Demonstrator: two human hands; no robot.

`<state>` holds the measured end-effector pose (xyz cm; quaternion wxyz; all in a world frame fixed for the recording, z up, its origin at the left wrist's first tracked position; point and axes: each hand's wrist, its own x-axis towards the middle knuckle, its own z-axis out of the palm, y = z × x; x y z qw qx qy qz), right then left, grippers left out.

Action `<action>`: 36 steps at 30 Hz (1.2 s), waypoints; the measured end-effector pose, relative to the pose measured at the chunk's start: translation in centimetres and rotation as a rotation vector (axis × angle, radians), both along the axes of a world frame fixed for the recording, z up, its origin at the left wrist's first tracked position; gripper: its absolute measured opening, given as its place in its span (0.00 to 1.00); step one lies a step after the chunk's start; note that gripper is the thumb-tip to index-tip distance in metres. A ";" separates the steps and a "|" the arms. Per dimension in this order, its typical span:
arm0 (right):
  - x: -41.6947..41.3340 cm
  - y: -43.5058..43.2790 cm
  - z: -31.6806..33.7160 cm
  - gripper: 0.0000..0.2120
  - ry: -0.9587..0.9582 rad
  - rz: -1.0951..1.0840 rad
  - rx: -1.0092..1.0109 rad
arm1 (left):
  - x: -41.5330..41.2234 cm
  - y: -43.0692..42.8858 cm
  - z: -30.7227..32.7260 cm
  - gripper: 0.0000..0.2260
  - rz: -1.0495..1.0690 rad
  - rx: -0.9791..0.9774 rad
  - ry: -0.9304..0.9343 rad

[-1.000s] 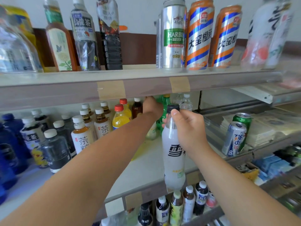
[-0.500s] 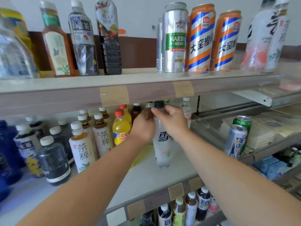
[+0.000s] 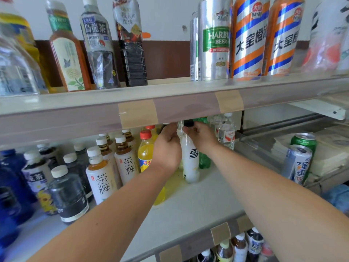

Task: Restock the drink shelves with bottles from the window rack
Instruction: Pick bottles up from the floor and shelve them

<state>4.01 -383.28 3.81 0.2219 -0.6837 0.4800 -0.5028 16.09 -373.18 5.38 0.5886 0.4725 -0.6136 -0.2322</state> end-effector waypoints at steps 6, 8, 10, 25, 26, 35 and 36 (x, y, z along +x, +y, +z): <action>0.3 -0.6 -0.1 0.13 0.049 -0.030 -0.009 | 0.9 0.0 -0.8 0.17 -0.009 0.035 0.046; 0.4 -0.6 -0.1 0.15 0.027 -0.044 0.002 | 1.1 0.1 -0.9 0.18 -0.020 0.050 0.066; 0.5 -0.3 -0.1 0.17 0.027 -0.071 0.010 | 1.2 0.2 -0.9 0.20 -0.026 0.072 0.095; -0.9 5.2 -1.1 0.22 0.126 -0.271 0.044 | 1.4 4.7 -0.9 0.17 -0.107 0.150 0.153; -1.2 6.5 -1.5 0.18 0.133 -0.273 0.044 | 1.4 5.5 -1.2 0.17 -0.101 0.155 0.156; -4.4 21.7 -3.9 0.09 0.088 -0.102 0.111 | -1.3 16.3 -3.8 0.14 -0.067 0.281 0.305; -4.7 23.5 -4.1 0.09 0.088 -0.077 0.143 | -1.6 17.7 -4.1 0.14 -0.060 0.298 0.296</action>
